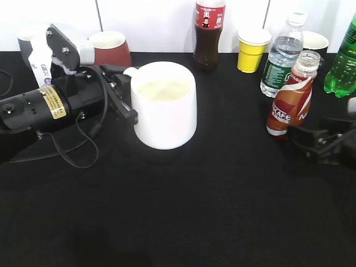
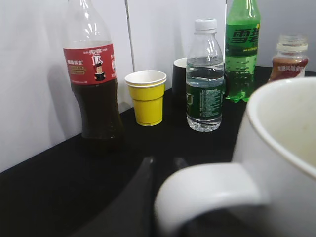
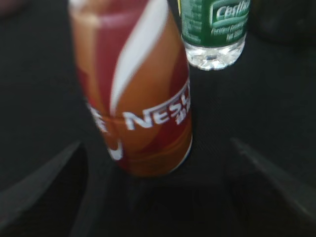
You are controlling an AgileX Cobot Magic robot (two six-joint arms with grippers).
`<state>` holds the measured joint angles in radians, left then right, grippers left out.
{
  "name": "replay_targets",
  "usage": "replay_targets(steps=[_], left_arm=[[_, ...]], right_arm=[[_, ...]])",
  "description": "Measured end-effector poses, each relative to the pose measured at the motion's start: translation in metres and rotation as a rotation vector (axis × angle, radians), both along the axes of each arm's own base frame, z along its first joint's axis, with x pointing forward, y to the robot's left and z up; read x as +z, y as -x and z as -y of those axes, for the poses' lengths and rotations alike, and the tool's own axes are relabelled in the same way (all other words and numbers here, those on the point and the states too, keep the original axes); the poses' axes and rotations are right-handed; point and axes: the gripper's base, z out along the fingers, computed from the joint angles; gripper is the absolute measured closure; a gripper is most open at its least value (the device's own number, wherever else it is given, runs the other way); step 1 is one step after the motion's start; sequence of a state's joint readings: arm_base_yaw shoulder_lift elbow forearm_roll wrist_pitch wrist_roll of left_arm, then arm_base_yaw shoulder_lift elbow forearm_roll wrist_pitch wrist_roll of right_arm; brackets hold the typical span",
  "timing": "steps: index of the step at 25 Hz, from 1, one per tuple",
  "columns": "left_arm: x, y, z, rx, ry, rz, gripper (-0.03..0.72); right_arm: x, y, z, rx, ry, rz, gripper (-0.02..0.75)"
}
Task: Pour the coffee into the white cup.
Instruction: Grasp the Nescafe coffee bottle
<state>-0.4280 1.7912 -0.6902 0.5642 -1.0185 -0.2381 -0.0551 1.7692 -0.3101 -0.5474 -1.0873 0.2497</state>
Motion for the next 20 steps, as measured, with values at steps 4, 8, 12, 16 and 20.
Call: replay_targets(steps=[4,8,12,16,20], left_arm=[[0.0,0.0,0.0,0.0,0.0,0.0,0.629],[0.0,0.0,0.0,0.0,0.0,0.0,0.629],[0.0,0.0,0.0,0.0,0.0,0.0,0.629],[0.0,0.0,0.0,0.0,0.0,0.0,0.629],[0.0,0.0,0.0,0.0,0.0,0.0,0.629]], right_arm=[[-0.013,-0.021,-0.002,0.047,-0.004,0.012,0.077],[-0.008,-0.042,-0.005,0.106,0.012,0.071,0.078],[-0.001,-0.055,-0.007,0.149,0.036,0.101,0.08],[-0.001,-0.063,-0.011,0.184,0.047,0.112,0.093],[-0.014,-0.072,-0.026,0.223,0.037,0.087,0.099]])
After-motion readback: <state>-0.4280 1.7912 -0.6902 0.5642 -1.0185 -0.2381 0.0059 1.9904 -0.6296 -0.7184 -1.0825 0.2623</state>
